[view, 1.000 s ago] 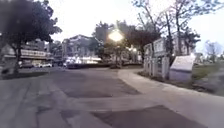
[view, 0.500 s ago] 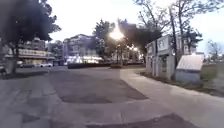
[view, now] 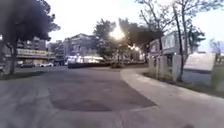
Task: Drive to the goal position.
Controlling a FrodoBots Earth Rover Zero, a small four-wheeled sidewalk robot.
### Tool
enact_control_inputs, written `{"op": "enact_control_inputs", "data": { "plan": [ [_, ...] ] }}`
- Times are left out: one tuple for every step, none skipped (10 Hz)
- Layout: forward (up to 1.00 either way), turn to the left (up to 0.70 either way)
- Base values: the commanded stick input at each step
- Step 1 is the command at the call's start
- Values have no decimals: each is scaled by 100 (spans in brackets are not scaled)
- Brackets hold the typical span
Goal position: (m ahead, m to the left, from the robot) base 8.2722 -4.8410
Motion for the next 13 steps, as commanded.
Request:
{"op": "enact_control_inputs", "data": {
  "plan": [
    [70,0],
    [70,0],
    [70,0],
    [70,0],
    [70,0],
    [70,0],
    [70,0],
    [70,0],
    [70,0],
    [70,0],
    [70,0],
    [70,0],
    [70,0]
  ]
}}
